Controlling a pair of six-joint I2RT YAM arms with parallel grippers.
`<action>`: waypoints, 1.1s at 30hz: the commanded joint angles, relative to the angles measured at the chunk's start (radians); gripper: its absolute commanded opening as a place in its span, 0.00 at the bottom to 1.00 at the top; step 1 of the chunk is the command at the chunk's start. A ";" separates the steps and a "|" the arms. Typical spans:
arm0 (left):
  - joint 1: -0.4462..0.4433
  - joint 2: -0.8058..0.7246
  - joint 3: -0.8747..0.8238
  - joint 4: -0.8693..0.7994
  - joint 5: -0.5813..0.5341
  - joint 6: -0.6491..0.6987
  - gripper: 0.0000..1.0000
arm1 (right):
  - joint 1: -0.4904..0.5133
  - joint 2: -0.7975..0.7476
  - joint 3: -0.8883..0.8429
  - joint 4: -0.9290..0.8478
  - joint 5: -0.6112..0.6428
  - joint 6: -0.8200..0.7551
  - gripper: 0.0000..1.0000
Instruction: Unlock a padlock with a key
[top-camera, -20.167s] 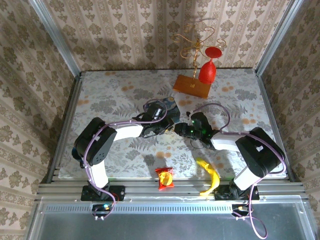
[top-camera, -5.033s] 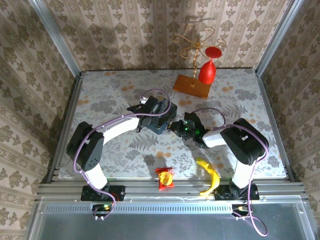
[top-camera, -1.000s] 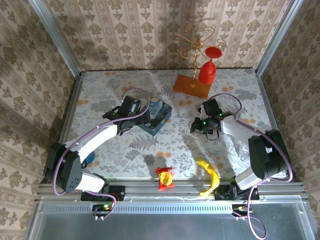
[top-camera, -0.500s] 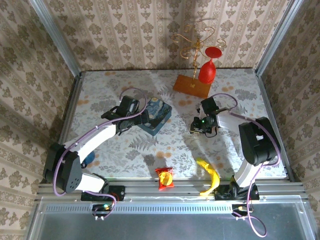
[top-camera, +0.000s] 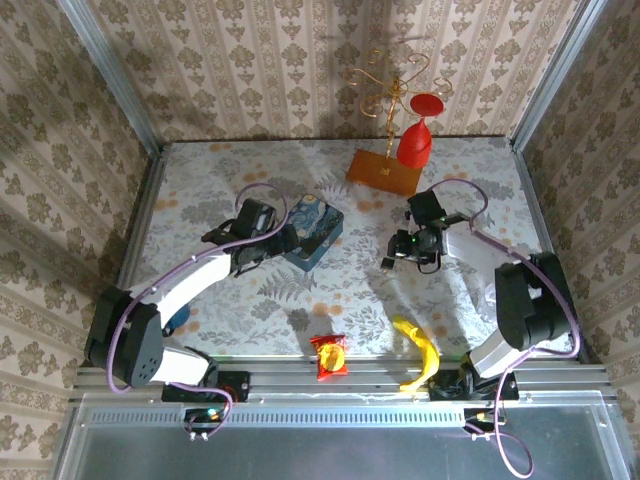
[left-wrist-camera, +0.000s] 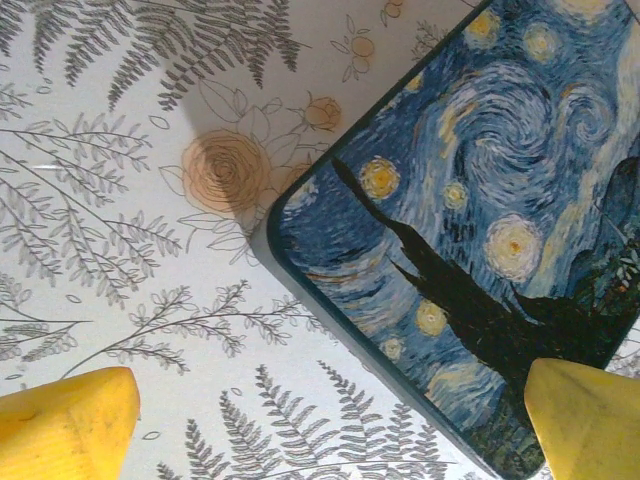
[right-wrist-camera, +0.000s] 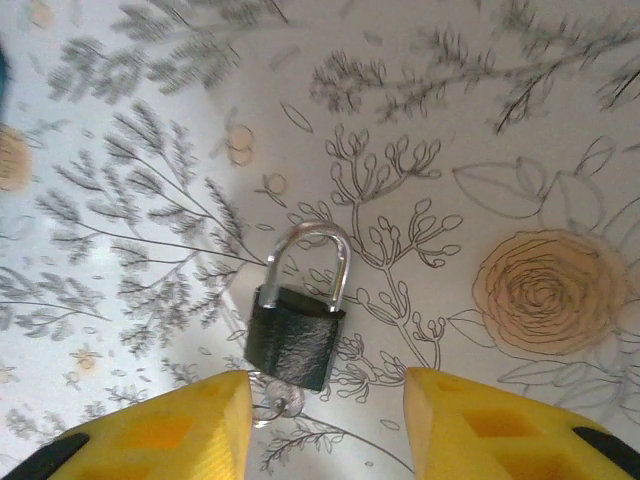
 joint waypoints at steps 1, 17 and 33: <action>0.006 -0.006 -0.015 0.059 0.057 -0.040 1.00 | 0.042 -0.046 0.051 0.010 0.046 0.000 0.46; 0.007 0.069 -0.041 0.163 0.138 -0.086 0.85 | 0.259 0.443 0.678 0.019 0.174 -0.199 0.80; 0.024 0.152 -0.018 0.234 0.133 -0.047 0.60 | 0.258 0.593 0.755 0.005 0.121 -0.191 0.57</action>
